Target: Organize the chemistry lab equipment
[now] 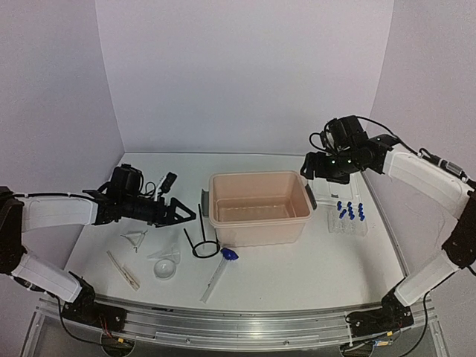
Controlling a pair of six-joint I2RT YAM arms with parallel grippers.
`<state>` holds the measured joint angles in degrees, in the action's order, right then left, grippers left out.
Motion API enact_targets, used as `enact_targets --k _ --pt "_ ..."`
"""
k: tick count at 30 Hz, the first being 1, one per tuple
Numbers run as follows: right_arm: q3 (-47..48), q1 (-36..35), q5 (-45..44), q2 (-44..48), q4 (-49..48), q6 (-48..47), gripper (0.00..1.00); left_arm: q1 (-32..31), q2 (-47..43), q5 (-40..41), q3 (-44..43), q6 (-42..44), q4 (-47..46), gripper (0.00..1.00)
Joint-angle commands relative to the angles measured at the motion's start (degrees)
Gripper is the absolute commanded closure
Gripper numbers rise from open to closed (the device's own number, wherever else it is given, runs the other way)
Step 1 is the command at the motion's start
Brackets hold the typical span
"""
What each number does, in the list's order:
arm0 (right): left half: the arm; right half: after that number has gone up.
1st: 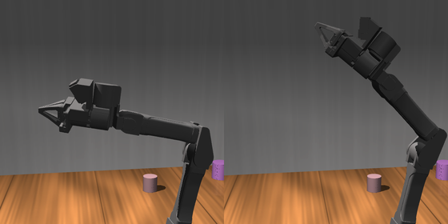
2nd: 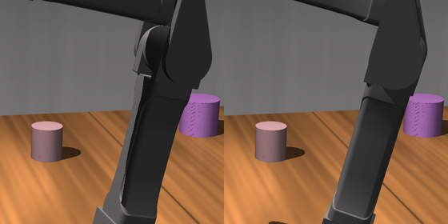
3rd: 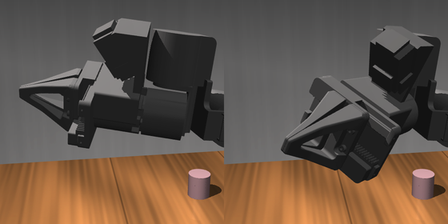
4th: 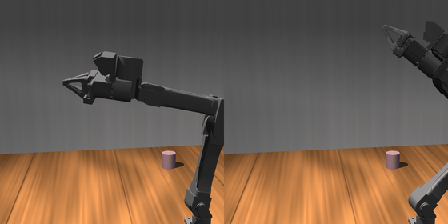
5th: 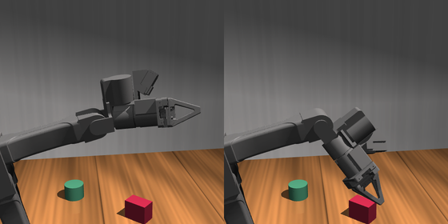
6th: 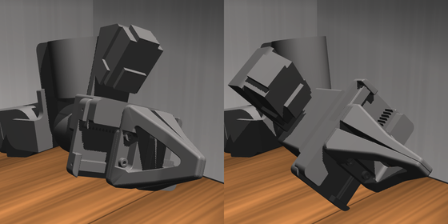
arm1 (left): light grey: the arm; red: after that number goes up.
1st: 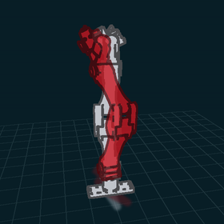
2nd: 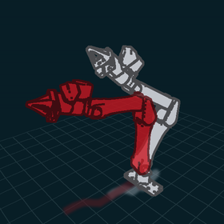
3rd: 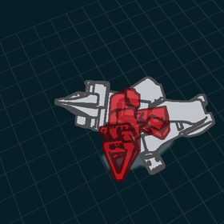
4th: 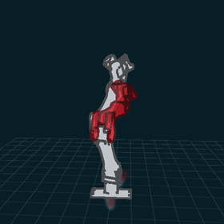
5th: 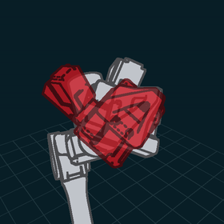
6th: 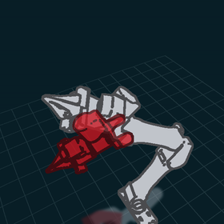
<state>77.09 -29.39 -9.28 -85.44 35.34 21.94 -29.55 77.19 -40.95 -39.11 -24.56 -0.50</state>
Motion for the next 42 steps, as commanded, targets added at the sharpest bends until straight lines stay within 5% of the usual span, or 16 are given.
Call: enact_targets --k 1,16,29,42 --pt "-4.15 0.08 5.32 3.26 -3.57 -5.04 0.15 -12.19 4.7 9.94 -3.45 8.94 6.03 0.07" --pt "-9.22 0.13 8.14 8.42 -5.67 -6.67 0.18 -16.52 12.88 17.12 -6.44 14.38 4.32 0.26" --pt "-11.94 0.19 7.3 11.93 -6.07 -5.76 0.19 -18.61 10.73 20.41 -5.42 15.14 4.45 0.98" --pt "-10.74 0.13 11.62 12.42 -6.79 -8.54 0.19 -18.61 -8.02 25.49 -3.35 11.54 9.33 1.0"
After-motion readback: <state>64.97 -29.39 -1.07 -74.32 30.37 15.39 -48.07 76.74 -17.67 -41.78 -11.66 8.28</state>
